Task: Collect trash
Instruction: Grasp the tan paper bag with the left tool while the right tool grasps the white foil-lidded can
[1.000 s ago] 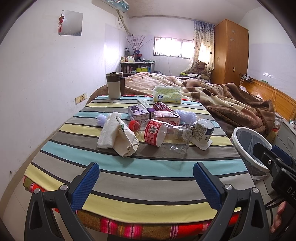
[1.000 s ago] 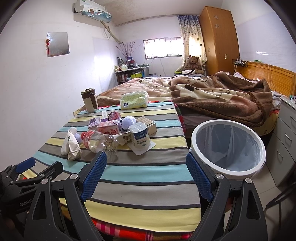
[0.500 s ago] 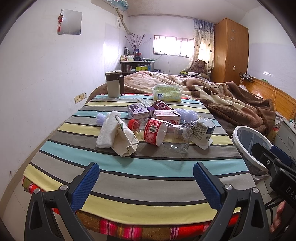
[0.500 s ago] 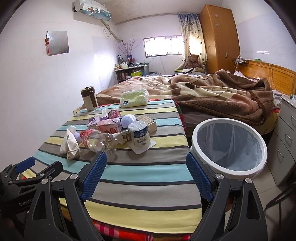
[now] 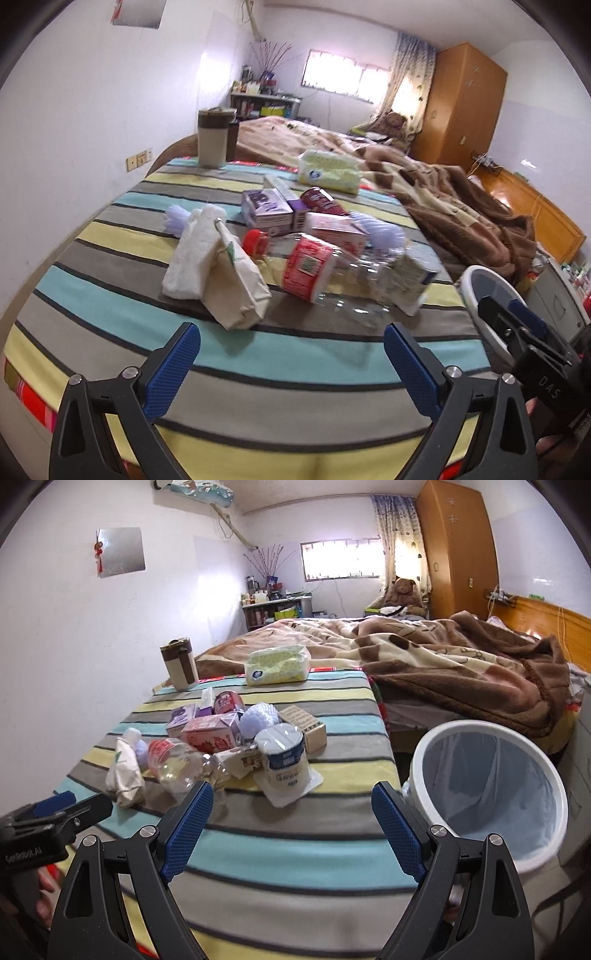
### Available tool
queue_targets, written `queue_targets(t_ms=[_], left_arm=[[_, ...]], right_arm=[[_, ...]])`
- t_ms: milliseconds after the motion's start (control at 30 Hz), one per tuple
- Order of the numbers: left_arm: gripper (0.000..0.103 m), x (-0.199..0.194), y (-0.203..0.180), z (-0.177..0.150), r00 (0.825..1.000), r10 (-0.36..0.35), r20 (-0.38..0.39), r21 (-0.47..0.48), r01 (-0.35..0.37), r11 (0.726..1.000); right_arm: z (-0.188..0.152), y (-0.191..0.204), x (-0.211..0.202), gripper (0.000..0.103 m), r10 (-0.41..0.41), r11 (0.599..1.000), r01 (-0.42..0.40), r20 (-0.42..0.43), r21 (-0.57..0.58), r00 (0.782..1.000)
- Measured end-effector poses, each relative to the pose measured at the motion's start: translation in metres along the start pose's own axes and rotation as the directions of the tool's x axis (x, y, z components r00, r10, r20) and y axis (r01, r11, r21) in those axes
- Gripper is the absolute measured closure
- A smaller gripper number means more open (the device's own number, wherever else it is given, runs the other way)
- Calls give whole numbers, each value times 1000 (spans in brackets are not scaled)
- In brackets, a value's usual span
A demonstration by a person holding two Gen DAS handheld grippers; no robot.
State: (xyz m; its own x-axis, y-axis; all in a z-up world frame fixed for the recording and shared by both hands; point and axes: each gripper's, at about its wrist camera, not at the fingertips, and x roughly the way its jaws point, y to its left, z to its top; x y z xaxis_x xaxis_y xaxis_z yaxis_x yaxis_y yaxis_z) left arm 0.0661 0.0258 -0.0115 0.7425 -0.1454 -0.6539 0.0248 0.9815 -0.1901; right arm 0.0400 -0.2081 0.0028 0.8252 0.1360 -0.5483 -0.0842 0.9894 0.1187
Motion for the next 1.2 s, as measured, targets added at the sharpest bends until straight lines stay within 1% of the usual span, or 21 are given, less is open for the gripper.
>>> queue_targets(t_ms=[67,133,200,267,333,400,467,533,600,767,867,967,1067,1200], left_arm=[[4,7,6,4,1000,-4,-14,-15,4,1000],[4,17,17,8,999,-20,-36,-51,18,999],[4,25,27,12,999,0,-50,-80,-4,997],[4,30,35,15,998,27,-53,-87,-32,996],[5,38,49,21,998,28,-62,-128,-36,991],[8,44,63,27,997,37,-70,-176,-49,983],[8,49,70,31,996,50,-72,-188,-62,980],[8,58,77,34,995,35,-94,-205,-54,977],[9,65,81,35,993,26,-115,-225,-52,973],[9,80,81,35,988,25,-151,-237,-61,970],[9,91,80,34,983,2,-186,-256,-51,965],[9,92,79,34,983,8,-182,-259,-56,964],[9,93,82,35,985,-3,-175,-292,-49,955],[9,92,81,36,985,-5,-174,-311,-50,949]], right_arm=[[4,2,8,14,5,1000,-6,-14,-13,1000],[8,1,16,14,15,1000,-15,-30,-15,999],[11,1,22,14,13,1000,-14,-38,-22,999],[14,1,32,14,10,1000,-11,-62,-23,998],[16,0,42,18,19,1000,-20,-88,-16,996],[17,1,48,23,27,999,-29,-101,-17,995],[17,1,54,24,36,999,-38,-126,-11,991],[17,4,57,25,46,999,-48,-138,-15,989],[18,5,59,27,52,998,-55,-145,-19,988],[24,5,66,28,57,998,-60,-156,-20,986],[27,5,73,32,64,998,-68,-167,-14,984],[28,4,76,33,62,998,-64,-169,-6,984],[26,4,79,40,62,998,-64,-179,-8,982],[25,2,84,42,65,998,-67,-193,-2,979]])
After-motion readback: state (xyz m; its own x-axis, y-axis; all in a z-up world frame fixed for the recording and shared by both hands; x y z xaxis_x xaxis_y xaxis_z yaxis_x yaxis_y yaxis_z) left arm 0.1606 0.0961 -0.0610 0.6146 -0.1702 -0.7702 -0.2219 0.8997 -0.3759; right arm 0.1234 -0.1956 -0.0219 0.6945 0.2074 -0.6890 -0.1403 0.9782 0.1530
